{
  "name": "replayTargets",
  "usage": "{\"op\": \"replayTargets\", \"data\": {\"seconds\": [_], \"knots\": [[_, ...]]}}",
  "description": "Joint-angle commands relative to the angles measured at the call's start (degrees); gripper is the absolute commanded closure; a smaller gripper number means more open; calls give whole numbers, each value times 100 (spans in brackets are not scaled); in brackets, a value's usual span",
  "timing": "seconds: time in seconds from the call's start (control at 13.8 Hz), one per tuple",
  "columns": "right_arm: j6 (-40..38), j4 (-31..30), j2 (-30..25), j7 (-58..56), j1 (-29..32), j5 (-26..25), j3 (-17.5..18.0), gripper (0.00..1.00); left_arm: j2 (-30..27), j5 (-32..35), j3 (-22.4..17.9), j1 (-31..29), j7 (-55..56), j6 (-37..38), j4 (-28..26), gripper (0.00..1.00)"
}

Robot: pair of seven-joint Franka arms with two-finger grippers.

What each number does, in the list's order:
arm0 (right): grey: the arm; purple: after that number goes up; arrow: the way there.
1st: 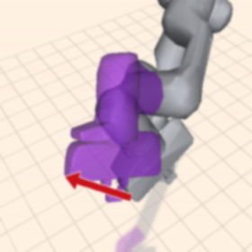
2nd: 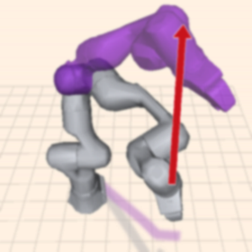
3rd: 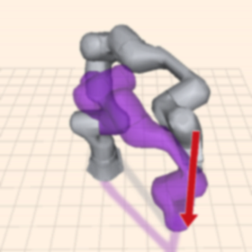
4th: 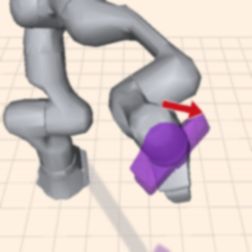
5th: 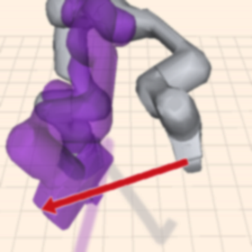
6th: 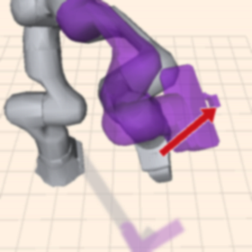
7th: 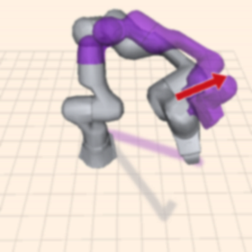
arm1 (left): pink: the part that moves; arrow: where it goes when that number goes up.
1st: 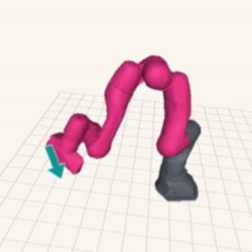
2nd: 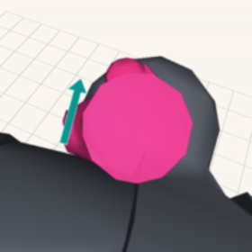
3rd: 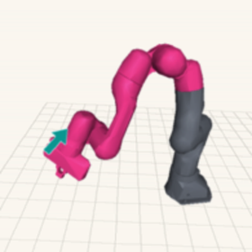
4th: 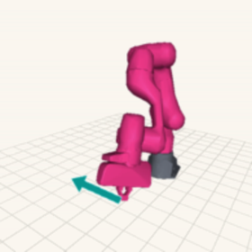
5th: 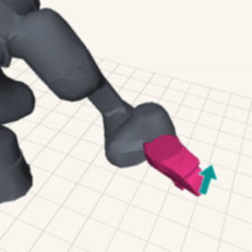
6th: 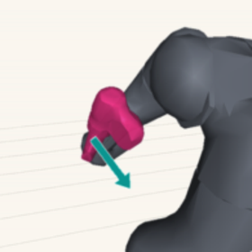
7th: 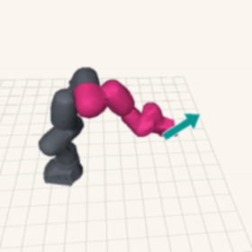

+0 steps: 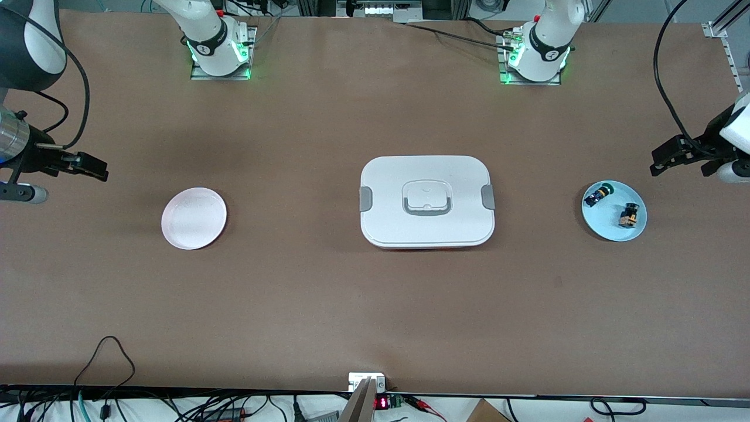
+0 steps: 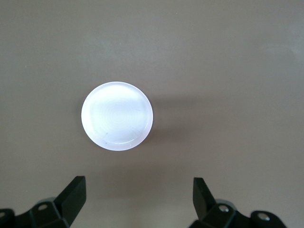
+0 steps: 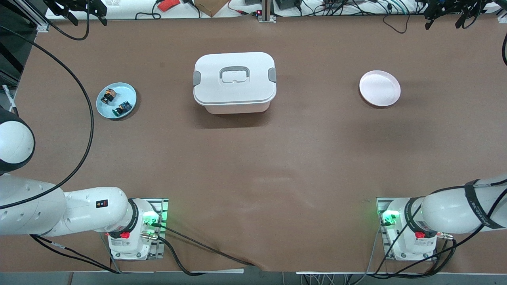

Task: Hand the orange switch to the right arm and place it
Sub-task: 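Move the left gripper over the light-blue dish of switches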

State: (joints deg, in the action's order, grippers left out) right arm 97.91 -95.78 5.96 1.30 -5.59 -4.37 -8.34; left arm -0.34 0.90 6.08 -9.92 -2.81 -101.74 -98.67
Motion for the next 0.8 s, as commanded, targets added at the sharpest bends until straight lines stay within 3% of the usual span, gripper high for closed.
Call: {"op": "replayTargets", "data": {"seconds": [0.0, 0.44, 0.73], "knots": [[123, -310, -306, -139, -74, 95, -89, 0, -18, -81, -55, 78, 70, 190, 138, 0], [123, -169, -297, -139, -109, 147, -71, 0, 78, -63, -63, 26, -279, 199, 42, 0], [115, -72, -262, -174, -188, 244, -62, 0, 604, -54, -90, -536, -3282, -73, -406, 0]]}}
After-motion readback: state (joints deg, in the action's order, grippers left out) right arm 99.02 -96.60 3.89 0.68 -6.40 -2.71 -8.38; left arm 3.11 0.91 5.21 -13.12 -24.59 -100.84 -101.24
